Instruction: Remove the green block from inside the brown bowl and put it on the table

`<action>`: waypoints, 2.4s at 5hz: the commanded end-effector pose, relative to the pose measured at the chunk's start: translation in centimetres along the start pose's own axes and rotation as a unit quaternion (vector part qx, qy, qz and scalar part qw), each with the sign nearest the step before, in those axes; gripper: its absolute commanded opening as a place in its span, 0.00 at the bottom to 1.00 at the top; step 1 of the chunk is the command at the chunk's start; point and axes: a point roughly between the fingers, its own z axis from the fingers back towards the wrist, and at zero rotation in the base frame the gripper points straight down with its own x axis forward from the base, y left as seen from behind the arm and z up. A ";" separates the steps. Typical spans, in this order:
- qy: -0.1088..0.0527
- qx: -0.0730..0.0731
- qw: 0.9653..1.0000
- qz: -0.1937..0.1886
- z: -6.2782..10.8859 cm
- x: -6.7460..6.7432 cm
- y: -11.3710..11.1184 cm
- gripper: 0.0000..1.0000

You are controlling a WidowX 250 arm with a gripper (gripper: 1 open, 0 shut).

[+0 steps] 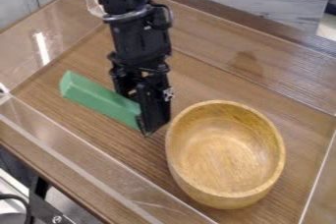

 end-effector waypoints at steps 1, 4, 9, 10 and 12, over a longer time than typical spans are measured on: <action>-0.019 0.013 1.000 -0.002 0.6 0.2 0.7 0.00; -0.026 0.011 1.000 0.003 0.0 0.3 1.6 0.00; -0.040 0.007 0.999 0.014 -0.8 0.7 2.5 0.00; -0.043 0.006 0.999 0.017 -1.0 0.8 2.6 0.00; -0.050 0.005 0.999 0.022 -1.2 1.1 2.9 0.00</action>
